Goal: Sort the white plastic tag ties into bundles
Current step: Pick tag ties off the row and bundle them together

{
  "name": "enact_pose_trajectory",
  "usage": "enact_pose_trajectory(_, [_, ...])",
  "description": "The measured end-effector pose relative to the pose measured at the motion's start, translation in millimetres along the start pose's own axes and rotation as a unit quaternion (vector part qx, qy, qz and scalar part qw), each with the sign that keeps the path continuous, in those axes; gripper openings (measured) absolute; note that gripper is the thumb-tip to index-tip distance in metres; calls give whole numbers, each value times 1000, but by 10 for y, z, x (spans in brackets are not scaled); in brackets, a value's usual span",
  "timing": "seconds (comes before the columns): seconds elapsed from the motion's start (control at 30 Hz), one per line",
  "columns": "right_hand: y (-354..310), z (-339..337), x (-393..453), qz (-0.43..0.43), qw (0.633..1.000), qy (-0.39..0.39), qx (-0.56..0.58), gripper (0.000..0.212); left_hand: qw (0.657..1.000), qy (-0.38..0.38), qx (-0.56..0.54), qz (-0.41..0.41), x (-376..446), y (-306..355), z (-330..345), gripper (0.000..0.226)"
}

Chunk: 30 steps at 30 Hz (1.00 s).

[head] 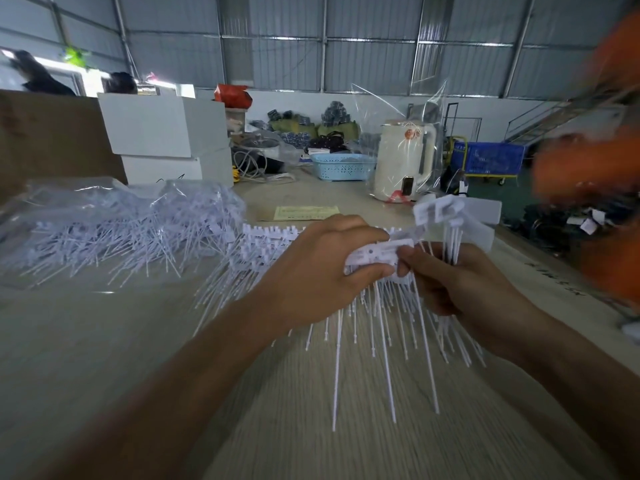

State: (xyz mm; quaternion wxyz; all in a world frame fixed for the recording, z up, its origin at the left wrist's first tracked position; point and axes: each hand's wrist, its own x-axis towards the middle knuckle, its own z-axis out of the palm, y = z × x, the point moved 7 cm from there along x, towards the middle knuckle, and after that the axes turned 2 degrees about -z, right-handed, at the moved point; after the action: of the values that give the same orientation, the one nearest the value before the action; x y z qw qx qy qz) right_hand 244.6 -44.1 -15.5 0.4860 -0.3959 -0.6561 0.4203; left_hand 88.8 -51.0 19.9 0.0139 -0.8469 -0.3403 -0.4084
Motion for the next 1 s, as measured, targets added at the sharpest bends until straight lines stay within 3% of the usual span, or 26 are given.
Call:
enact_pose_trajectory(0.07, [13,-29,15,9,1000,9,27,29,999,-21,7,-27,2,-59,24,38])
enact_pose_trajectory(0.2, [53,-25,6,19,999,34,31,30,998,-47,-13,-40,9,-77,32,29])
enact_pose_trajectory(0.43, [20,18,-16,34,997,67,31,38,998,6,37,-49,21,22,-39,19])
enact_pose_trajectory(0.53, [47,53,-26,69,991,60,98,39,990,42,131,8,26,174,-102,17])
enact_pose_trajectory(0.7, [61,112,-13,104,982,34,157,40,942,97,302,106,-7,391,-130,24])
enact_pose_trajectory(1.0, [-75,181,-55,96,972,27,213,43,879,198,380,210,-86,641,-246,27])
